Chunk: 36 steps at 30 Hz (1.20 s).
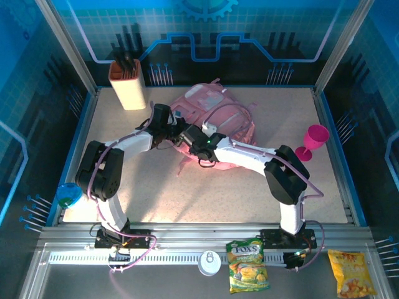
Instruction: Pack the student bag
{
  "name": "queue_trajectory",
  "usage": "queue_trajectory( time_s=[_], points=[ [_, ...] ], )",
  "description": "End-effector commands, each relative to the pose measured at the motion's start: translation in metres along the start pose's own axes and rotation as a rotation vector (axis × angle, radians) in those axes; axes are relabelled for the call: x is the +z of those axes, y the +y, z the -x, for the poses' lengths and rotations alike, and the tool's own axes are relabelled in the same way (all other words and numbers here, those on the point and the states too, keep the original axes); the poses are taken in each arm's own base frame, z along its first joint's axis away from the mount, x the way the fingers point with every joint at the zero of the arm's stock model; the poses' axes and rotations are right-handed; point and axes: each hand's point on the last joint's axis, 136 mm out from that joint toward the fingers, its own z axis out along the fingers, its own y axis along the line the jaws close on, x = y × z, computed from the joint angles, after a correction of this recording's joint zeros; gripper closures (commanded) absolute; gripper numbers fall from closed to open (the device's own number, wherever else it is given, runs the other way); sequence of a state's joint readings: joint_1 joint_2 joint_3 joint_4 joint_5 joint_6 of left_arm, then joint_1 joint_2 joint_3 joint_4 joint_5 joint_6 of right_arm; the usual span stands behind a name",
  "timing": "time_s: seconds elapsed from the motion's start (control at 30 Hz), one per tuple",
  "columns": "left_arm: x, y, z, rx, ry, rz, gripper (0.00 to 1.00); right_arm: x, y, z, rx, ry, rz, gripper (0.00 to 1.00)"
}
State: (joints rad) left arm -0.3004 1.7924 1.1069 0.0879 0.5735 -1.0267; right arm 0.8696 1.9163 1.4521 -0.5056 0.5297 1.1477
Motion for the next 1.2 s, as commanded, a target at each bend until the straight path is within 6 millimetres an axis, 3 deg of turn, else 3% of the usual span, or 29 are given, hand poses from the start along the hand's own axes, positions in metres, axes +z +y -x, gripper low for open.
queue_trajectory(
  time_s=[0.0, 0.23, 0.4, 0.5, 0.63, 0.77, 0.83, 0.93, 1.17],
  points=[
    [-0.007, -0.026, -0.019, 0.044, 0.077, -0.081, 1.0, 0.006, -0.013, 0.014, 0.019, -0.054, -0.074, 0.79],
    [-0.006, -0.02, -0.004, 0.037, 0.029, -0.053, 1.0, -0.007, -0.043, 0.015, -0.022, -0.076, -0.106, 0.91],
    [-0.005, -0.02, 0.008, 0.055, -0.015, -0.044, 1.0, -0.019, -0.082, 0.011, -0.103, -0.058, -0.115, 0.94],
    [-0.002, -0.018, 0.012, 0.063, -0.027, -0.044, 1.0, -0.024, -0.103, 0.016, -0.158, -0.038, -0.11, 0.95],
    [0.001, -0.013, 0.015, 0.067, -0.039, -0.033, 1.0, -0.026, -0.116, 0.032, -0.257, -0.031, -0.071, 0.98],
    [0.0, -0.009, 0.017, 0.087, -0.047, -0.008, 0.98, -0.02, -0.105, 0.044, -0.38, -0.012, 0.059, 1.0],
    [-0.002, -0.008, 0.019, 0.095, -0.06, 0.005, 0.92, -0.019, -0.096, 0.047, -0.433, -0.003, 0.113, 1.0],
    [-0.009, -0.004, 0.02, 0.093, -0.092, 0.021, 0.74, -0.021, -0.076, 0.045, -0.531, -0.001, 0.219, 1.0],
    [-0.042, 0.01, 0.016, 0.044, -0.19, 0.048, 0.57, -0.026, -0.043, 0.034, -0.626, 0.002, 0.375, 1.0]
  ],
)
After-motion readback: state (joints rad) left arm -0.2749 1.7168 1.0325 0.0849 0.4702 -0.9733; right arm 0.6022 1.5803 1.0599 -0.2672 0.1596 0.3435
